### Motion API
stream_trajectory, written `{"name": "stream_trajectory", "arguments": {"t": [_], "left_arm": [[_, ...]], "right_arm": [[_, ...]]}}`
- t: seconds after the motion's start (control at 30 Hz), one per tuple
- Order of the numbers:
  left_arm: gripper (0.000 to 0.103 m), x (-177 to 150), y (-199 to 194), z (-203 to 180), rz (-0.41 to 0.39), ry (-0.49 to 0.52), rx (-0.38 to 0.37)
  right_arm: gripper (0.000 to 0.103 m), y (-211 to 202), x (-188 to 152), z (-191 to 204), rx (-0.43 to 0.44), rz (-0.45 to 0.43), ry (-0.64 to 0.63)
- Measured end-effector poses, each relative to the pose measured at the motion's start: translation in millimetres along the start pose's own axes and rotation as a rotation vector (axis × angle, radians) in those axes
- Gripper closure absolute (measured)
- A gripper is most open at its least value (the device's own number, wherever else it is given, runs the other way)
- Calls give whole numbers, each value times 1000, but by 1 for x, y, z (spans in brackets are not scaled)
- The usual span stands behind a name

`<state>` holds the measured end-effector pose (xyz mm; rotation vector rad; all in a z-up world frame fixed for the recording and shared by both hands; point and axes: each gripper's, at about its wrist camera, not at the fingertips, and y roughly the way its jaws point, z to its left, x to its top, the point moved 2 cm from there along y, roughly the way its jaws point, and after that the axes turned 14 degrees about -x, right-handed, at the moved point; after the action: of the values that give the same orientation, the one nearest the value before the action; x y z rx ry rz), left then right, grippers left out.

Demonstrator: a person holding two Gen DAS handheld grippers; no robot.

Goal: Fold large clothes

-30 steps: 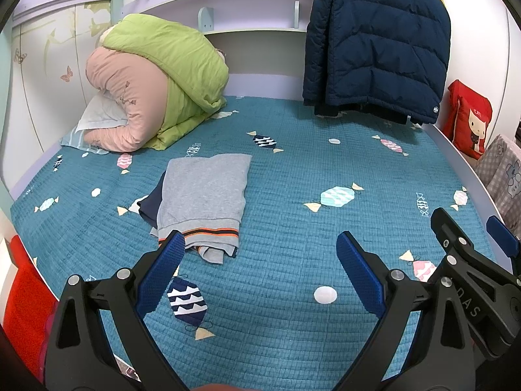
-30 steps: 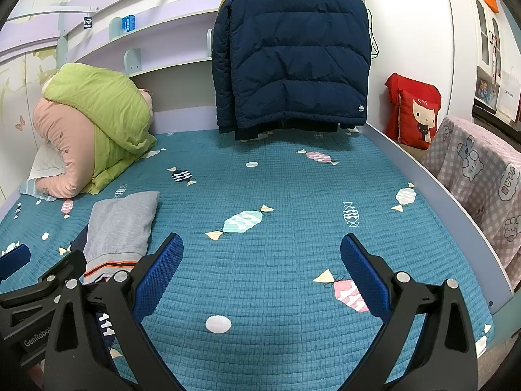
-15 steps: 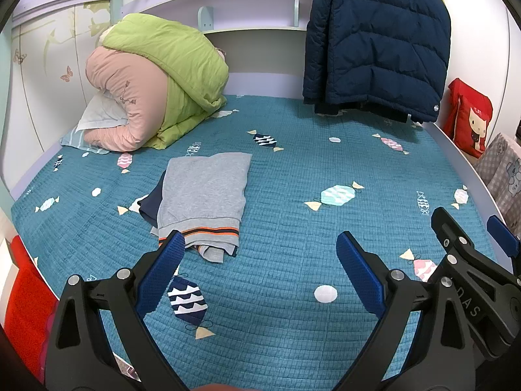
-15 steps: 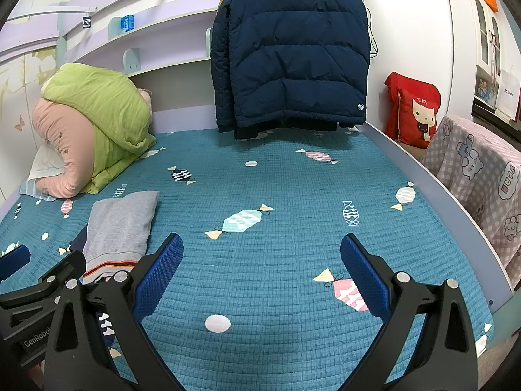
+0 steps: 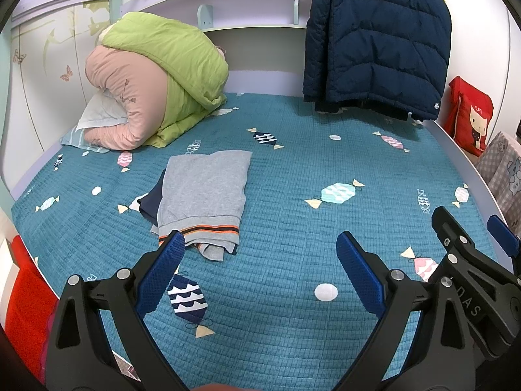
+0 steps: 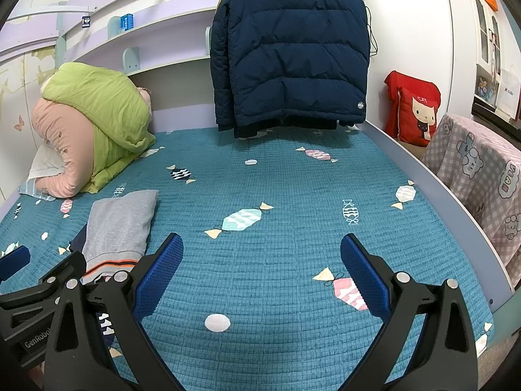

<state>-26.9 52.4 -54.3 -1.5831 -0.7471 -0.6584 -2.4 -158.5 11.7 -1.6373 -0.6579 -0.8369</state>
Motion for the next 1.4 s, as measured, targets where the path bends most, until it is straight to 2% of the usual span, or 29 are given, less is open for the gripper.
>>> {"name": "stream_trajectory", "arguments": {"t": [1.4], "left_arm": [[9, -7, 3, 9, 25, 1, -10]], "right_arm": [[9, 7, -3, -3, 3, 5, -8]]}}
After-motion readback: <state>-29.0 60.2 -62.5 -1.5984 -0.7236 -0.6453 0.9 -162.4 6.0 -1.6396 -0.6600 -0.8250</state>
